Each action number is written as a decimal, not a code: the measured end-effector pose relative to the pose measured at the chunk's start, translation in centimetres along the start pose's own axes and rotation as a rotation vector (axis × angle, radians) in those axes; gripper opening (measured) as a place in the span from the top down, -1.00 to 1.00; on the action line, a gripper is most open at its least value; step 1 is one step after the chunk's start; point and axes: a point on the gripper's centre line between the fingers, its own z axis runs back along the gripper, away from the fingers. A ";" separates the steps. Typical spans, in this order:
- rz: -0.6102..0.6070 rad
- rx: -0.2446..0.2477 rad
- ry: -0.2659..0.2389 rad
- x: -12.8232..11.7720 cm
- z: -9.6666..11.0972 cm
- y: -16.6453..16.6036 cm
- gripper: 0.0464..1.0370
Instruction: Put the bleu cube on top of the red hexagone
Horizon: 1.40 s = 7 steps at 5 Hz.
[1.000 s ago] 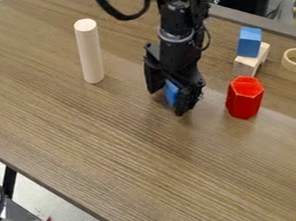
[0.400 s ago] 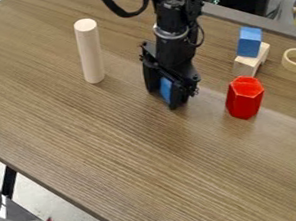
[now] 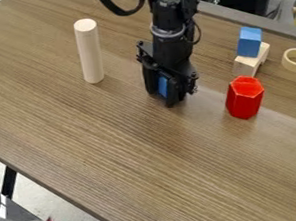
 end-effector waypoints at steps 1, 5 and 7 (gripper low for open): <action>-0.001 0.046 -0.049 0.3 2.9 -0.5 -0.08; -0.133 -0.018 -0.065 2.9 6.2 -7.3 -0.08; -0.128 -0.051 -0.046 4.2 4.6 -7.8 -0.08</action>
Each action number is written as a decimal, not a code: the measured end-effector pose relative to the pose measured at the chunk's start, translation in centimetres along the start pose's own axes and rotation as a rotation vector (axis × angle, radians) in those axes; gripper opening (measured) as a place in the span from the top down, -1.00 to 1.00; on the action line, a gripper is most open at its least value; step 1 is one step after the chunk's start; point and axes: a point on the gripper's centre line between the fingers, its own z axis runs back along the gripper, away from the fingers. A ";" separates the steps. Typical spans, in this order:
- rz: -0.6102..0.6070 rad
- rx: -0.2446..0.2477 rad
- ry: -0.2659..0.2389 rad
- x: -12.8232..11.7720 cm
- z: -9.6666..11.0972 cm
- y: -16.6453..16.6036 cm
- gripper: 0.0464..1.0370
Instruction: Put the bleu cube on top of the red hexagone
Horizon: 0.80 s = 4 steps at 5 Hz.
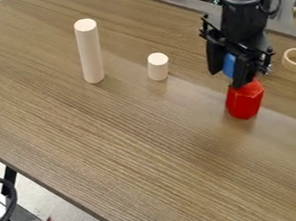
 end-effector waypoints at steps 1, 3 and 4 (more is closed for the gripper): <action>0.003 -0.018 -0.002 0.1 -0.4 -0.3 -0.08; -0.019 -0.023 0.000 0.3 -0.8 -1.0 -0.08; -0.022 -0.021 -0.001 0.4 -1.0 -1.1 -0.08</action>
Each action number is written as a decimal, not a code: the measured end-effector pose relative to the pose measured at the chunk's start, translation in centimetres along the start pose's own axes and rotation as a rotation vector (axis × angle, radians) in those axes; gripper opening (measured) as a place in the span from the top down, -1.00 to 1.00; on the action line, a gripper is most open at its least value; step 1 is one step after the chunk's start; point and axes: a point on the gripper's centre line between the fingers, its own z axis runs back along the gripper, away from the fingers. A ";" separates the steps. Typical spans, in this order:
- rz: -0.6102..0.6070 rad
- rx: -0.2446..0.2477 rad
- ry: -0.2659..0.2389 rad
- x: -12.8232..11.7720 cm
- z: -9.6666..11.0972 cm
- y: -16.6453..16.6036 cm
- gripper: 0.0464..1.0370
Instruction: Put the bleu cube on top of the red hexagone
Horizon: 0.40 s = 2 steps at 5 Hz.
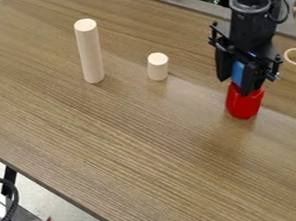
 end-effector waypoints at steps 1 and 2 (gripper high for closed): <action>-0.005 0.000 -0.014 0.3 -0.1 -0.3 -0.17; -0.005 0.014 -0.028 0.3 -0.5 -0.2 -0.77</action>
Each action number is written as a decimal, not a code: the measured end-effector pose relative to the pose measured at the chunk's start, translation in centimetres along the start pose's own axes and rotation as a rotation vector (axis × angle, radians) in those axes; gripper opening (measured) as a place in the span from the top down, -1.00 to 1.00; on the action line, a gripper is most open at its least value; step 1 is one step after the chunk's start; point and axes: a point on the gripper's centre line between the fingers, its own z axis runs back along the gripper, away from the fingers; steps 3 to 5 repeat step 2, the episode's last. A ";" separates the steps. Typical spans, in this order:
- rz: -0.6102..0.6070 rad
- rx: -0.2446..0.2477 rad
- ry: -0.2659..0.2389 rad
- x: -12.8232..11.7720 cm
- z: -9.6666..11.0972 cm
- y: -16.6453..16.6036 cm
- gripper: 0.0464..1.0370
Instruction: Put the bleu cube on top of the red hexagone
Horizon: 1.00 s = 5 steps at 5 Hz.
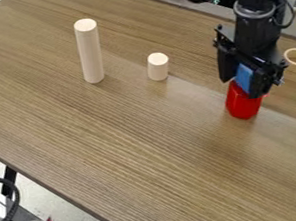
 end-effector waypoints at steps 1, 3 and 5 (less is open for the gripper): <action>0.010 -0.007 -0.010 -0.3 0.1 -0.2 -0.93; 0.009 0.016 -0.056 -0.4 3.3 0.1 -0.92; 0.009 0.016 -0.056 -0.4 3.3 0.1 -0.92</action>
